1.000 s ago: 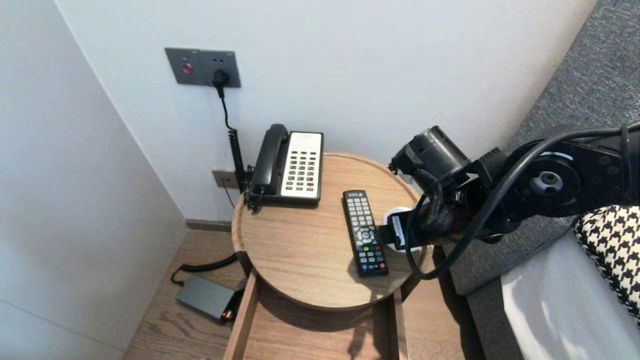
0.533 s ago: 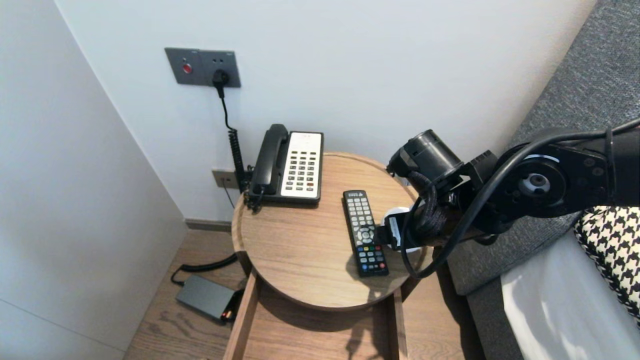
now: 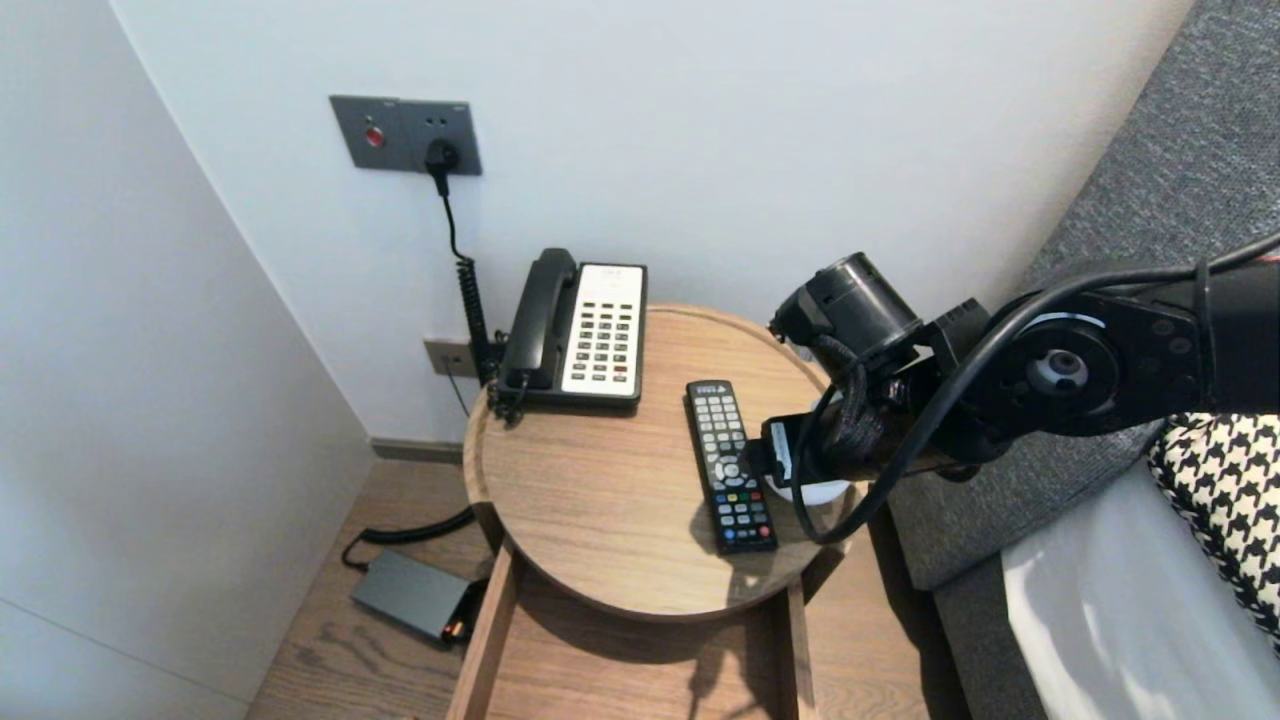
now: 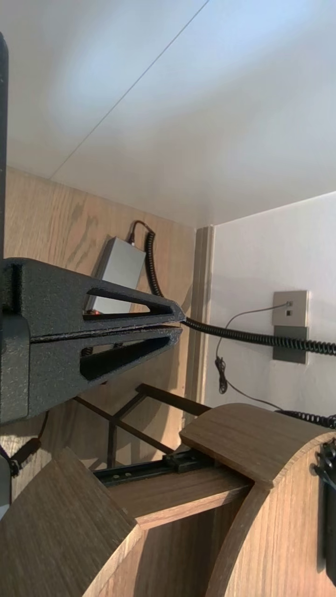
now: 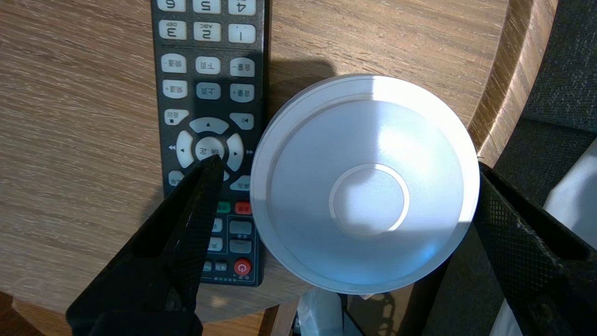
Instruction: Put the remote controls on the table in the drawer one by one
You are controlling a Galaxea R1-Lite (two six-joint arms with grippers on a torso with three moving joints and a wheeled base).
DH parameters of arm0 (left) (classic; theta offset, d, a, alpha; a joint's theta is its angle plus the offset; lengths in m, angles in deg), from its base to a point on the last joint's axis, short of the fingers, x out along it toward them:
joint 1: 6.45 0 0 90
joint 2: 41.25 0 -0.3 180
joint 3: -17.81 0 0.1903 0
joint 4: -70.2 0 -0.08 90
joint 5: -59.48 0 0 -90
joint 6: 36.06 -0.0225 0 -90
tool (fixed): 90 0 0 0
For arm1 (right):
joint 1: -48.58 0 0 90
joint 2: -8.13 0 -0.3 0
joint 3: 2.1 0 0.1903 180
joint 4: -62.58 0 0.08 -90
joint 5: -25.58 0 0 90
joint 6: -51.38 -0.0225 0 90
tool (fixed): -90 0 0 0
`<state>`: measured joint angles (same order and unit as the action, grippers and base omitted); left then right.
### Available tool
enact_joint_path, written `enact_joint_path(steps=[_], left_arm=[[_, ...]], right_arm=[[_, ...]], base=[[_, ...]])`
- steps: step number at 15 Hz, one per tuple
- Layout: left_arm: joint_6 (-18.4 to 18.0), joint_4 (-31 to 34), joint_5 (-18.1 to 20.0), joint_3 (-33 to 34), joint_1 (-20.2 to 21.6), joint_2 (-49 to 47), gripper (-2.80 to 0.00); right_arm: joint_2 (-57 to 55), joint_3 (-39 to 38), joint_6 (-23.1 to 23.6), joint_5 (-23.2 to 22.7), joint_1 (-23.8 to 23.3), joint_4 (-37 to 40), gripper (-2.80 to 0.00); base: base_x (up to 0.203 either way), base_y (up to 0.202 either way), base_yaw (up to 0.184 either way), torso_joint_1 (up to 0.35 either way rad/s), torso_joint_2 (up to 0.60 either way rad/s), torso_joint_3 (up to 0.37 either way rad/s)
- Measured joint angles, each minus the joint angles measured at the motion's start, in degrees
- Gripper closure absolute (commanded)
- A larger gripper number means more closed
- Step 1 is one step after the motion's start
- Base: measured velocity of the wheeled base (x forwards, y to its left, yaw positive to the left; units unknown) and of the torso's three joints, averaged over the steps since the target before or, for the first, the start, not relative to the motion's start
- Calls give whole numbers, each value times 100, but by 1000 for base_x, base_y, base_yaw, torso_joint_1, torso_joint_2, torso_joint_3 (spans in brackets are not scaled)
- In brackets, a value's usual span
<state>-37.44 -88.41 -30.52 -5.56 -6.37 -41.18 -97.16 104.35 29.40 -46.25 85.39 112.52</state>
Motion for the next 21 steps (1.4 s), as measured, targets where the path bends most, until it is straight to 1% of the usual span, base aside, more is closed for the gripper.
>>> enact_joint_path(steps=[4, 5, 12, 16, 19, 21], left_arm=[[-1, -1, 0, 0, 0, 0, 0], [0, -2, 0, 0, 0, 0, 0], [-4, -2, 0, 0, 0, 0, 0], [0, -2, 2, 0, 0, 0, 0], [-2, 0, 0, 0, 0, 0, 0], [-2, -1, 1, 0, 0, 0, 0]], right_arm=[[-6, -62, 1, 0, -13, 1, -280], [-6, -70, 5, 0, -27, -1, 0], [-6, -81, 39, 9, -63, -15, 0], [156, 29, -18, -35, -41, -8, 0], [459, 129, -294, -95, 15, 5, 0], [690, 131, -371, -264, 133, 51, 0]], base=[[0, 0, 0, 0, 0, 0], [0, 0, 0, 0, 0, 0], [0, 0, 0, 0, 0, 0], [0, 0, 0, 0, 0, 0], [0, 0, 0, 0, 0, 0], [0, 0, 0, 0, 0, 0]])
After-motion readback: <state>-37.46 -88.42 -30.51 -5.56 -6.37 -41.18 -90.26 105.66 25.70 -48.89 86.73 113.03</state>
